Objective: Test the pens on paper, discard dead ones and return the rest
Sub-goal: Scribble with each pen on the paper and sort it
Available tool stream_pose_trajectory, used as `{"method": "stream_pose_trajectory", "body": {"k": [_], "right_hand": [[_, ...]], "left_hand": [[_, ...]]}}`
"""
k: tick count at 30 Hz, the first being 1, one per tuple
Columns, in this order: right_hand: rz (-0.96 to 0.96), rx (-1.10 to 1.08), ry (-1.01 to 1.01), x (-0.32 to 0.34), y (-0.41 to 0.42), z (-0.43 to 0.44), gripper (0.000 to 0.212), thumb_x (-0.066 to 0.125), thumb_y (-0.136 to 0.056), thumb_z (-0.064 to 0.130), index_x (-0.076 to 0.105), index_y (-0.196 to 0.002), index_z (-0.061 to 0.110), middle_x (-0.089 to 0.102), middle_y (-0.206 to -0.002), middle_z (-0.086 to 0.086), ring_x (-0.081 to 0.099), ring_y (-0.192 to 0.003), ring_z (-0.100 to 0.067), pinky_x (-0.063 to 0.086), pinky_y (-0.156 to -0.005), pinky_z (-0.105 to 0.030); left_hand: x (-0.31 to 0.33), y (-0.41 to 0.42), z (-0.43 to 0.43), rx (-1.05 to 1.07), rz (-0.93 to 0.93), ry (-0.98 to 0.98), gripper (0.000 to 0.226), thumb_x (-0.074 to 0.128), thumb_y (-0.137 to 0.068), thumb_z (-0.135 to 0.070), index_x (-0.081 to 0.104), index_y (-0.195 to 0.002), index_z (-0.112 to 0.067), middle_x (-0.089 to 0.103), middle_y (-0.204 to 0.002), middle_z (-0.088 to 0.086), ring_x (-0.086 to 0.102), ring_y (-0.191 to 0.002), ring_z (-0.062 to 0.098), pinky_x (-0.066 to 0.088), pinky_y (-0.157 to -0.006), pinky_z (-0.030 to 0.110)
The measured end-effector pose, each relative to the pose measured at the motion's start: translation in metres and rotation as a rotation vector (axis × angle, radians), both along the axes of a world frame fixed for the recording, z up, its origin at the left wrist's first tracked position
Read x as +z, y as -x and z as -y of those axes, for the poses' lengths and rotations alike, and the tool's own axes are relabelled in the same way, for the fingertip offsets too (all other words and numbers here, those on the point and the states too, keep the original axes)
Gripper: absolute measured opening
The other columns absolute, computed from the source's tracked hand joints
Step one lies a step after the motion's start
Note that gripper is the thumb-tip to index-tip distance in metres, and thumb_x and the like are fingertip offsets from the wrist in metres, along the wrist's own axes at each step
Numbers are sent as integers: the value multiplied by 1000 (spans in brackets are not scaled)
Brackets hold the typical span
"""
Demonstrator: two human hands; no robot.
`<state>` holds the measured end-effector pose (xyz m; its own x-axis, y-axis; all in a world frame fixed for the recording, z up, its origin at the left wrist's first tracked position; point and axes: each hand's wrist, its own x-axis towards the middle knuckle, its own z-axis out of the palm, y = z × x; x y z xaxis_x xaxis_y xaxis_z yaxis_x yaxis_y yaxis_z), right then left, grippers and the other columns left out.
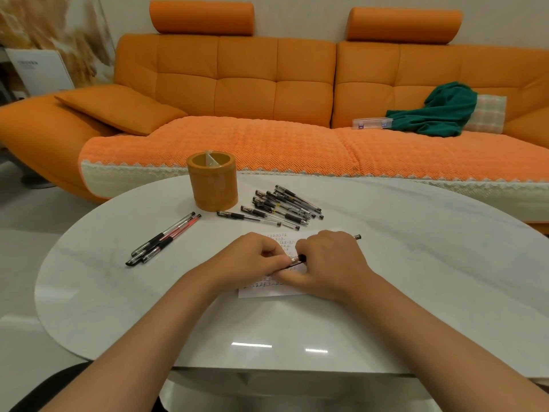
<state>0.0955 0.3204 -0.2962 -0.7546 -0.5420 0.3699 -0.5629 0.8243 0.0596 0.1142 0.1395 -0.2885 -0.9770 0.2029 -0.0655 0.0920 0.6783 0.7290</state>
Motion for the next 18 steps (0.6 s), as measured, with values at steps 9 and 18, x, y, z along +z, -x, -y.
{"method": "stream_pose_trajectory", "body": {"k": [9,18], "right_hand": [[5,-30,14,-1,-2,3,60,38,-72,67,35,-45,13,27,-37,-1,23,-38,-16,21,-43,-26],[331,93,312,-7,8,0,20,53,-97,13,55,-112,24,46,-105,10,47,-93,-11,44,-80,-28]], "left_hand": [[5,-2,-2,-15,45,-90,14,72,-87,-33,81,-81,-25,76,-79,-5,71,-85,16,59,-77,34],[8,3,24,153,-151,35,17,64,-94,-43,71,-86,-29,64,-77,-13,56,-73,3,40,-62,23]]}}
